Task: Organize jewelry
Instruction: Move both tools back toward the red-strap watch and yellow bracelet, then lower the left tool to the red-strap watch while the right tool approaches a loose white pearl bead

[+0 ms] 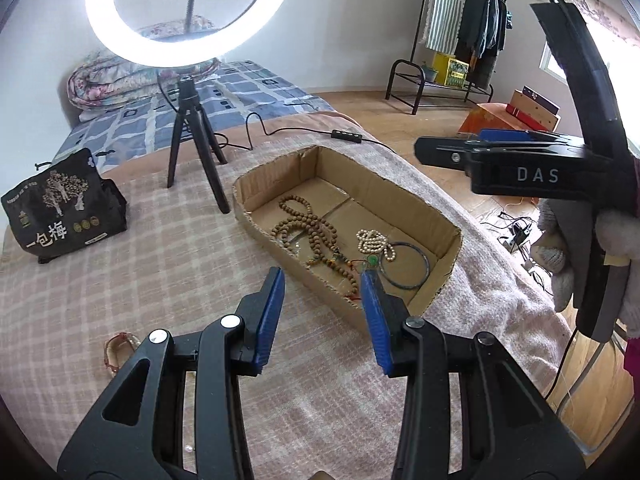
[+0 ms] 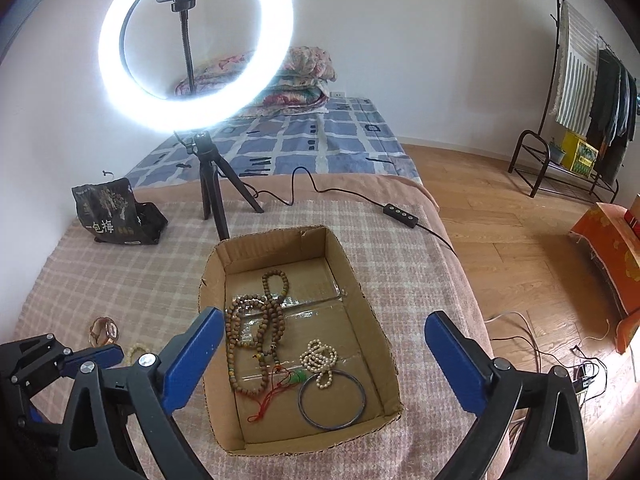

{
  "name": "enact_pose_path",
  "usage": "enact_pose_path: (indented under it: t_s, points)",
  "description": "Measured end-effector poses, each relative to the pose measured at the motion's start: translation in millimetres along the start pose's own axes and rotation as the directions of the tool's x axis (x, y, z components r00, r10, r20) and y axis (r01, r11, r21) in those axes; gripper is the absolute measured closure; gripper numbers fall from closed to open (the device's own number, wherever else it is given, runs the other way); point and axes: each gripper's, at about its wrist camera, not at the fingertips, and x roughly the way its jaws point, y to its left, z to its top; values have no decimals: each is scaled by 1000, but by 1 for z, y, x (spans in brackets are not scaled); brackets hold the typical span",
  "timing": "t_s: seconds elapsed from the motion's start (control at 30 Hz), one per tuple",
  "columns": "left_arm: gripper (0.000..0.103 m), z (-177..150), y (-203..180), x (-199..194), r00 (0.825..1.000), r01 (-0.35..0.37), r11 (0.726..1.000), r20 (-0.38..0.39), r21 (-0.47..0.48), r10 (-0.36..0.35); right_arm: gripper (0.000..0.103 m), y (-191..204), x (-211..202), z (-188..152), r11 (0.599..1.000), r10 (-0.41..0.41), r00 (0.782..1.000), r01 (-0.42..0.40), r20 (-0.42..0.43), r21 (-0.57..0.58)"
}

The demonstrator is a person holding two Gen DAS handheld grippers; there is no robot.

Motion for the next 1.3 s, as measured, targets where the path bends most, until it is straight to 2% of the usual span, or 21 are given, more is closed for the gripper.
enact_pose_path:
  t_s: [0.13, 0.4, 0.63, 0.83, 0.93, 1.0, 1.13, 1.3]
  points:
    - [63, -10, 28, -12, 999, -37, 999, 0, -28, 37, 0, 12, -12, -3, 1000, -9, 999, 10, 38, -25]
    - [63, -35, 96, -33, 990, -139, 985, -12, -99, 139, 0, 45, -23, -16, 995, 57, 998, -54, 39, -89]
    - [63, -56, 151, -43, 978, -209, 960, -38, -185, 205, 0, 86, -21, -36, 976, 167, 986, -167, -16, -137]
    - [63, -74, 191, -40, 976, -219, 938, -74, -270, 207, 2, 126, -7, -51, 955, 231, 969, -244, -90, -167]
    - [63, -82, 202, -36, 976, -218, 933, -90, -287, 200, 5, 144, 4, -59, 945, 251, 960, -271, -125, -182]
    - [63, -86, 209, -33, 976, -214, 930, -98, -300, 193, 13, 153, 12, -64, 937, 268, 951, -294, -152, -188]
    - [63, -92, 216, -25, 977, -209, 928, -113, -309, 182, 20, 169, 26, -77, 924, 291, 935, -330, -204, -195]
    - [63, -98, 224, -12, 980, -187, 924, -129, -333, 151, 35, 189, 43, -95, 901, 340, 903, -392, -262, -183]
